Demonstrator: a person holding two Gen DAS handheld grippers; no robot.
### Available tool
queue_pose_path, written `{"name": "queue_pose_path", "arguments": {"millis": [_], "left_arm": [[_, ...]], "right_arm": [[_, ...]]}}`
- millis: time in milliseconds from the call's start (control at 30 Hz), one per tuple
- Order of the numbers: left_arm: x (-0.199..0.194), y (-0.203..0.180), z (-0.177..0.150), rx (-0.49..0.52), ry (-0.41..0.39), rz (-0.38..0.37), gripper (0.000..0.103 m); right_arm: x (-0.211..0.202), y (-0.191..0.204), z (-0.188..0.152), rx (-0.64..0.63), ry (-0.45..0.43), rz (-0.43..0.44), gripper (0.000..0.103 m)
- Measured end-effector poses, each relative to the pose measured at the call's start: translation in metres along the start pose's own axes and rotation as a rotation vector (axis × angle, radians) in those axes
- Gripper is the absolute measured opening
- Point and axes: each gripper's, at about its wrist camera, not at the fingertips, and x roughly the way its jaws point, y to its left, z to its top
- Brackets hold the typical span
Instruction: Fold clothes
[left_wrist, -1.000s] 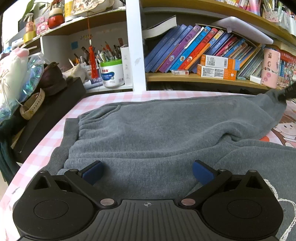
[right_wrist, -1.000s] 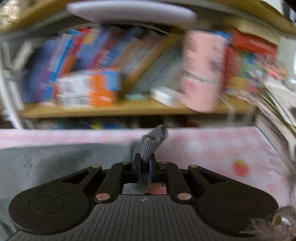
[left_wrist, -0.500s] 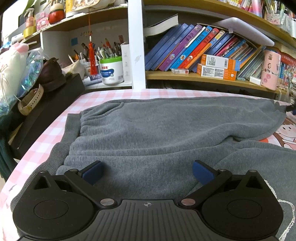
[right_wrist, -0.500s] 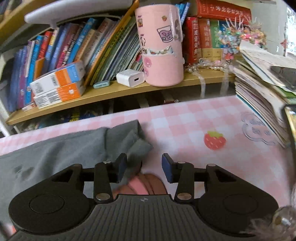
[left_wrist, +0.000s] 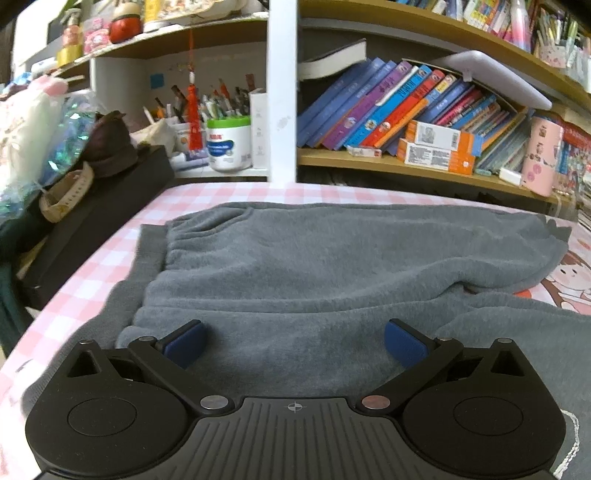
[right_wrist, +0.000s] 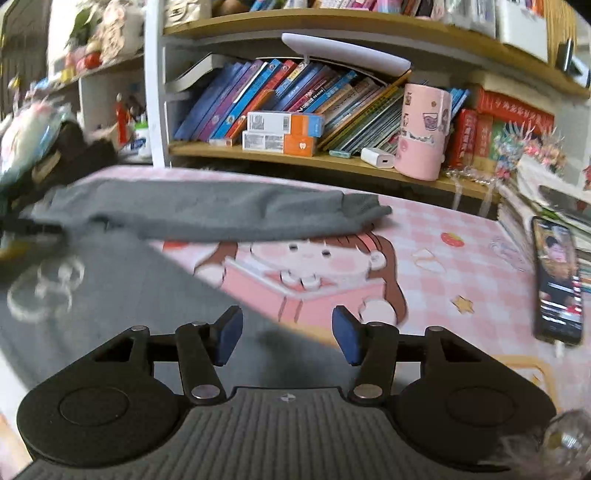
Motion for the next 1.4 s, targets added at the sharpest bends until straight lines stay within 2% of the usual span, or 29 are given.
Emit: {"name": "queue_pose_path", "arguments": {"millis": [67, 167, 233, 467, 600, 767, 800, 900, 1200, 1400], "left_arm": [[-0.011, -0.001, -0.002, -0.004, -0.018, 0.033, 0.103], [-0.033, 0.003, -0.01, -0.036, -0.047, 0.022, 0.103], [-0.047, 0.008, -0.015, -0.067, -0.051, 0.012, 0.103], [-0.08, 0.018, -0.03, -0.12, -0.034, 0.082, 0.103], [-0.09, 0.018, -0.036, -0.128, -0.026, 0.1, 0.103], [-0.097, 0.018, -0.038, -0.129, -0.027, 0.128, 0.103], [-0.099, 0.018, -0.038, -0.129, -0.029, 0.13, 0.103], [-0.102, 0.017, -0.04, -0.121, -0.044, 0.138, 0.103], [-0.095, 0.013, -0.045, -0.104, -0.019, 0.165, 0.103], [-0.094, 0.014, -0.049, -0.083, 0.001, 0.238, 0.103]], "right_arm": [[-0.008, -0.002, -0.008, -0.006, 0.011, 0.0, 0.034], [-0.018, -0.007, -0.02, -0.014, 0.028, 0.006, 0.029], [-0.019, -0.009, -0.026, -0.037, 0.045, 0.002, 0.029], [-0.01, -0.014, -0.031, -0.106, 0.075, -0.016, 0.025], [0.009, -0.023, -0.021, -0.132, 0.078, -0.045, 0.024], [0.037, -0.036, -0.003, -0.127, 0.076, -0.074, 0.025], [0.038, -0.037, -0.002, -0.12, 0.073, -0.069, 0.027], [0.028, -0.035, -0.005, -0.111, 0.042, -0.044, 0.034], [-0.012, -0.03, -0.031, -0.071, -0.002, -0.047, 0.04], [-0.012, -0.027, -0.038, -0.083, 0.005, -0.049, 0.044]]}}
